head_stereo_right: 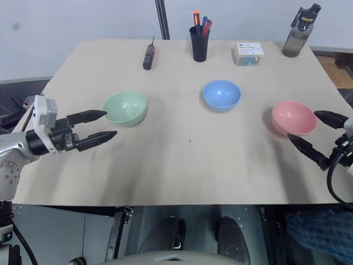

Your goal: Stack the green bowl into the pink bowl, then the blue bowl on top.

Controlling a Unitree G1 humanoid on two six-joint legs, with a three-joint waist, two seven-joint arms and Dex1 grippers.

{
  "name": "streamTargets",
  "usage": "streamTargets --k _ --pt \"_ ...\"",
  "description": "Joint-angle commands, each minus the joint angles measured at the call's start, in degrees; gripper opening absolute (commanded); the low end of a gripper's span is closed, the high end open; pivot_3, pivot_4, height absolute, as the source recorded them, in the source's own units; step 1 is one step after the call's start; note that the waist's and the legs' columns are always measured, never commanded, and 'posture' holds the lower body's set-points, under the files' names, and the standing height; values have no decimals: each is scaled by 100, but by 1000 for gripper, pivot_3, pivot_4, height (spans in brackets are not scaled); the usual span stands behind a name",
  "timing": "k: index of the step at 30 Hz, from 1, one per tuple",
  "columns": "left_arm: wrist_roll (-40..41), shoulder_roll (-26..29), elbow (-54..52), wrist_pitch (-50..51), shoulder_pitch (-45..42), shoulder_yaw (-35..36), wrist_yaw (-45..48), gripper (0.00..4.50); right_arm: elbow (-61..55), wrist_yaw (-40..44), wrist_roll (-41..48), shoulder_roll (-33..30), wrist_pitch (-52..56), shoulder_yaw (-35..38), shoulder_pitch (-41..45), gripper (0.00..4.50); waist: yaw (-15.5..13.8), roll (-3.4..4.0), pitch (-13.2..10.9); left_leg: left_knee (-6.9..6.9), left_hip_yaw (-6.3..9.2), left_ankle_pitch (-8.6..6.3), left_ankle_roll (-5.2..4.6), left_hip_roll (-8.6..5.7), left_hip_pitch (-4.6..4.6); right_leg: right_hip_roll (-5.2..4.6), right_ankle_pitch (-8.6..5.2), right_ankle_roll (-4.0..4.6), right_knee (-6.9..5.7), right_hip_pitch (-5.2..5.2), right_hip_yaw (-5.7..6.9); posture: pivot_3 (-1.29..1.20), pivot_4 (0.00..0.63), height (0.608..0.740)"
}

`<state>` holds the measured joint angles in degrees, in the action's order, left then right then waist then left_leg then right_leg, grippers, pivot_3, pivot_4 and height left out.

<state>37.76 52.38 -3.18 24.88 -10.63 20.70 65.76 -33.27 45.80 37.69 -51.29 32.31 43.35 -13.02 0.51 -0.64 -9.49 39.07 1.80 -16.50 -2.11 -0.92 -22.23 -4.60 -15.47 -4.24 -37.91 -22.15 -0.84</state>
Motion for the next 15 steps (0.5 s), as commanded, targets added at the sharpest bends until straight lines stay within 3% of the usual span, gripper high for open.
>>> streamTargets --k 1,9,15 --pt "61 51 -122 20 -87 106 -18 4500 -100 -41 71 -128 49 13 187 4373 0 0 0 0 0 0 0 0 0 0 0 0 0 0 0 0 150 740" --pt "-6 -178 -326 -56 -271 -185 -88 4500 0 -196 -169 -141 4 -514 571 4373 -2 0 0 -1 5 0 0 1 -11 -4 0 1 4 -7 -3 0 150 740" --pt "303 -447 -843 -56 -556 -605 295 4500 551 -917 -723 -182 610 -1607 1180 4373 4 -1 1 1 5 1 2 -3 -21 -8 0 0 5 -15 -2 0 150 740"
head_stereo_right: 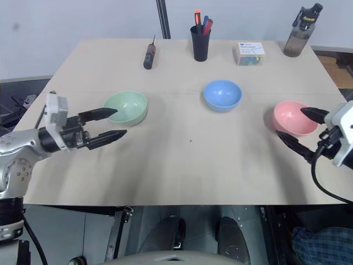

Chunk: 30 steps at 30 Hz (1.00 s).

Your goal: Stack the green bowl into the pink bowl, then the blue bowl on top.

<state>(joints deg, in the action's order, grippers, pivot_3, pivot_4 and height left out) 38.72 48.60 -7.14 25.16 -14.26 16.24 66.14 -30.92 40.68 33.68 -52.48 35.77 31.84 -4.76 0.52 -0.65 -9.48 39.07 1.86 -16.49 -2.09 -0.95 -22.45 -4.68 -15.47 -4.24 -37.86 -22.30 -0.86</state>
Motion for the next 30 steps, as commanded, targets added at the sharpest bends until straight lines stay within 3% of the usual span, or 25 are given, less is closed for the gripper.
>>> streamTargets --k 1,8,11,19,24,30 --pt "260 -151 -514 -99 -281 -251 304 4500 537 -480 -460 -40 280 -725 565 4373 5 0 0 0 0 0 1 0 -2 0 0 0 0 -3 0 0 150 740" --pt "452 -830 -888 -10 -956 -695 10 4500 2206 -672 -1356 367 -34 -2167 1952 4373 20 2 -1 1 -9 14 23 -1 -30 9 0 0 -7 -38 1 0 150 740" --pt "503 -912 -975 35 -968 -686 -73 4500 2719 -629 -1618 483 -213 -2415 2271 3629 26 2 -1 1 -13 14 24 -3 -39 9 0 0 -4 -44 -1 0 150 740" --pt "649 -934 -1174 80 -757 -489 -331 4500 3267 -443 -2002 495 -594 -2580 2633 137 24 2 -1 3 -15 13 22 -3 -39 9 1 -1 -7 -46 -2 0 150 740" --pt "611 -941 -1177 26 -684 -441 -473 4500 2928 -196 -1955 483 -620 -2565 2575 31 23 3 -1 4 -14 13 22 -3 -38 9 1 -1 -7 -46 -2 0 150 740" --pt "339 -944 -1002 -143 -657 -321 -775 4500 174 535 -375 606 552 -2729 1755 31 24 5 -3 2 -6 12 21 4 -43 13 0 -1 -5 -47 3 0 150 740"
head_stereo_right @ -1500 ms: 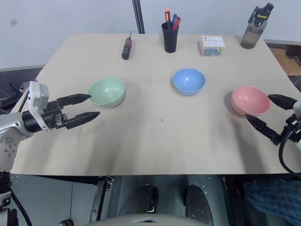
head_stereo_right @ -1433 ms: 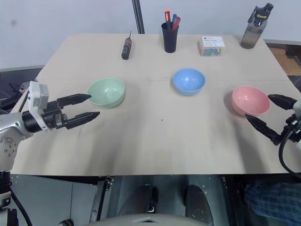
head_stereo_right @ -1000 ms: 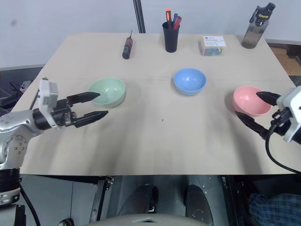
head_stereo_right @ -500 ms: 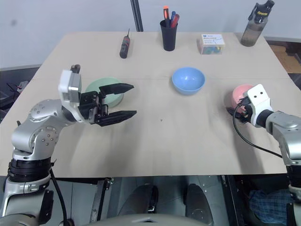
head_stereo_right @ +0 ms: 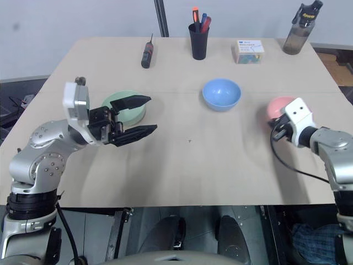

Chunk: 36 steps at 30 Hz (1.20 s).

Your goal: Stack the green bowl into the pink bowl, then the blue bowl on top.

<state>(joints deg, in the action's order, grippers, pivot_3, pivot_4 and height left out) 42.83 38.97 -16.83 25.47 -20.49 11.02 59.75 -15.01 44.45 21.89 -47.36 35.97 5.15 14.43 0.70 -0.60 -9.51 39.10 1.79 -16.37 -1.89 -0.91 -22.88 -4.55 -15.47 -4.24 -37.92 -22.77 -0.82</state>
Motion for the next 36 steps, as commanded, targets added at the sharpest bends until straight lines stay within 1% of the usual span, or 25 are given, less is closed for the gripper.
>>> streamTargets --k 1,3,5,7,9,10,11,12,14,15,16,17,19,20,23,24,26,27,30,33,34,35,36 --pt "-77 7 -2 -176 -40 214 -171 4500 -1750 116 953 176 694 -210 -217 31 9 -1 0 0 0 -2 -3 0 0 0 0 0 0 0 -1 0 150 740" --pt "-169 5 43 -216 -53 165 -216 4500 -2038 -145 878 535 851 -784 -138 31 7 -2 1 4 -1 -10 -17 0 5 -1 0 -1 -1 4 -2 0 150 740" --pt "-248 53 40 -214 -80 93 -225 4500 -1936 -271 694 796 892 -1250 1 31 4 -13 7 9 2 -10 -17 -1 14 0 1 -1 -3 12 2 0 150 740" --pt "-339 109 47 -197 -125 50 -244 4500 -1702 -291 605 1017 875 -1510 151 31 -6 -10 6 10 3 -9 -16 -6 13 -2 1 -1 -5 11 2 0 150 740" --pt "-435 149 62 -191 -154 26 -271 4500 -1409 -380 429 1230 778 -1731 329 726 -4 -11 6 12 6 1 1 -10 12 -3 1 -1 -5 11 4 0 150 740" --pt "-496 157 65 -211 -161 19 -298 4500 -1295 -394 361 1308 739 -1818 392 1211 -5 -12 6 12 6 1 1 -13 12 -3 1 -1 -5 11 4 0 150 740" --pt "-547 168 58 -204 -156 14 -351 4500 -1202 -403 293 1378 699 -1898 438 1211 -4 -11 6 12 6 1 1 -13 12 -3 1 -1 -4 11 5 0 150 740" --pt "-617 188 38 -200 -137 5 -403 4500 -1125 -411 231 1437 665 -1958 480 1854 -1 -11 6 11 6 1 2 -13 12 -3 1 -1 -5 10 5 0 150 740" --pt "-824 219 -15 -247 -94 -7 -541 4500 -1114 -359 244 1485 687 -1963 534 2493 1 -11 6 7 8 2 3 -13 8 -2 0 0 -3 5 6 0 150 740" --pt "-967 228 -54 -263 -68 -11 -672 4500 -1152 -338 310 1497 738 -1896 556 2829 1 -10 6 7 8 2 3 -13 7 -2 0 0 -3 5 6 0 150 740" --pt "-1080 245 -103 -239 -40 -18 -793 4500 -1224 -311 381 1472 791 -1815 564 3272 3 -10 6 7 7 2 3 -13 6 -3 0 0 -2 5 5 0 150 740" --pt "-1284 274 -149 -282 -1 -34 -937 4500 -1335 -296 487 1446 853 -1694 568 3476 1 -10 6 7 7 2 3 -14 5 -3 0 -1 -2 5 5 0 150 740" --pt "-1758 344 -213 -425 55 -90 -1220 4500 -1560 -353 758 1516 867 -1356 569 4412 0 -10 5 7 7 1 2 -14 6 -4 0 -1 -2 5 4 0 150 740" --pt "-1977 416 -233 -388 70 -132 -1367 4500 -1678 -399 880 1582 811 -1181 564 4480 -2 -10 5 7 7 1 2 -14 6 -3 0 0 -3 5 5 0 150 740" --pt "-2703 687 -103 98 -129 -350 -1971 4500 -1995 -585 1216 1806 648 -687 525 4480 -4 -10 5 4 11 0 1 -13 7 -1 0 -1 -4 5 7 0 150 740" --pt "-3402 1060 158 203 -368 -855 -1980 4500 -2099 -521 1261 1771 508 -516 445 4480 -4 -10 5 4 12 -1 -1 -13 6 -1 0 -1 -4 5 8 0 150 740" --pt "-4147 1434 461 306 -606 -1424 -2013 4500 -2204 -406 1210 1676 235 -350 313 4480 -34 -15 3 5 18 -5 -8 -21 5 -1 0 -1 -4 7 16 0 150 740" --pt "-4339 1526 571 396 -683 -1642 -1988 4500 -2214 -395 1196 1638 174 -300 267 4480 -23 -10 3 4 18 -6 -10 -40 6 0 0 -1 -4 9 16 0 150 740" --pt "-4609 1545 772 398 -788 -1987 -1830 4500 -2210 -437 1039 1501 5 -253 180 4480 -4 -10 2 3 10 -4 -7 -43 8 -3 0 -2 -4 8 7 0 150 740" --pt "-4792 1424 942 415 -905 -2299 -1668 4500 -2178 -424 911 1300 -143 -130 87 4480 2 -10 1 3 9 0 0 -36 4 -1 0 -1 -7 3 7 0 150 740" --pt "-4821 1396 975 383 -928 -2343 -1638 4095 -2172 -430 909 1264 -161 -106 68 4500 0 -10 1 3 10 0 0 -34 4 1 0 -1 -7 3 9 0 150 740" --pt "-4824 1367 1009 365 -958 -2379 -1579 3907 -2181 -428 884 1209 -198 -85 31 4500 -3 -10 0 3 10 0 -1 -31 4 2 0 -1 -7 2 9 0 150 740" --pt "-4839 1343 1036 345 -982 -2405 -1520 3506 -2198 -425 877 1163 -220 -64 -9 4500 -4 -11 0 3 10 -1 -1 -27 3 1 0 -1 -7 3 9 0 150 740"
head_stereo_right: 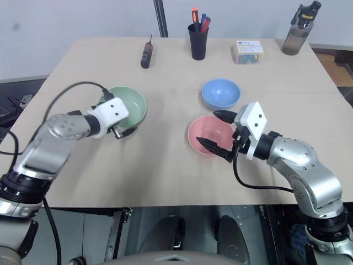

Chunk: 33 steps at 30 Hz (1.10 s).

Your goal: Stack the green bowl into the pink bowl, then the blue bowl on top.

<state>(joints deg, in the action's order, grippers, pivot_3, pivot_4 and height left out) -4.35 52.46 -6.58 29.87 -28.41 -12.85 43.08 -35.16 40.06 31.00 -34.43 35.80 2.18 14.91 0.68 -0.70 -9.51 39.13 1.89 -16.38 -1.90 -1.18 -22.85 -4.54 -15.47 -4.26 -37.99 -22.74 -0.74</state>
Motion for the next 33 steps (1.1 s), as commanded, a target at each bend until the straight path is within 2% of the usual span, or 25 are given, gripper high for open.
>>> streamTargets --k 1,2,3,8,9,14,19,24,33 --pt "-148 -52 69 -86 -240 -37 158 3122 -206 16 -41 -176 -220 259 -103 4500 -1 -1 0 1 0 -1 -2 0 0 0 0 0 1 1 0 0 150 740" --pt "-170 -83 113 -83 -275 -44 165 2742 -226 13 -42 -205 -232 274 -135 4500 -2 -1 -1 1 0 -3 -6 1 -1 -2 0 0 1 1 -1 0 150 740" --pt "-183 -111 170 -127 -323 -41 184 2179 -255 3 -46 -237 -245 299 -179 4500 -2 -2 -1 1 0 -4 -8 1 -1 -3 0 0 1 1 -1 0 150 740" --pt "-194 -184 337 -190 -474 6 300 178 -364 -93 -25 -309 -255 389 -322 4500 0 -1 -1 2 0 -4 -7 0 -2 -3 0 0 1 1 0 0 150 740" --pt "-205 -191 367 -203 -486 7 313 71 -379 -116 -29 -314 -257 393 -344 4500 2 -2 -1 2 0 -4 -8 0 -1 -3 0 0 0 1 -1 0 150 740" --pt "-131 -297 342 -303 -528 59 394 71 -416 -170 -58 -333 -268 404 -415 4500 0 -2 -1 2 0 -4 -7 2 -2 -3 0 0 0 0 -1 0 150 740" --pt "807 -596 -642 -639 -597 383 1025 71 -493 -179 -17 -429 -270 594 -551 4500 -30 -7 -3 8 4 1 0 2 -10 -6 0 0 2 1 4 0 150 740" --pt "1458 -1129 -891 -1998 -821 142 1870 71 -911 -30 168 -562 -411 1331 -1446 4500 -112 -6 -3 9 5 1 1 0 -13 -15 0 0 6 1 4 0 150 740" --pt "1549 -1767 89 -2680 -1619 -491 2979 71 -1603 -128 111 -355 -591 2578 -3339 4500 -98 -1 1 16 -5 -11 -21 -6 6 0 0 -1 -7 11 -5 0 150 740"
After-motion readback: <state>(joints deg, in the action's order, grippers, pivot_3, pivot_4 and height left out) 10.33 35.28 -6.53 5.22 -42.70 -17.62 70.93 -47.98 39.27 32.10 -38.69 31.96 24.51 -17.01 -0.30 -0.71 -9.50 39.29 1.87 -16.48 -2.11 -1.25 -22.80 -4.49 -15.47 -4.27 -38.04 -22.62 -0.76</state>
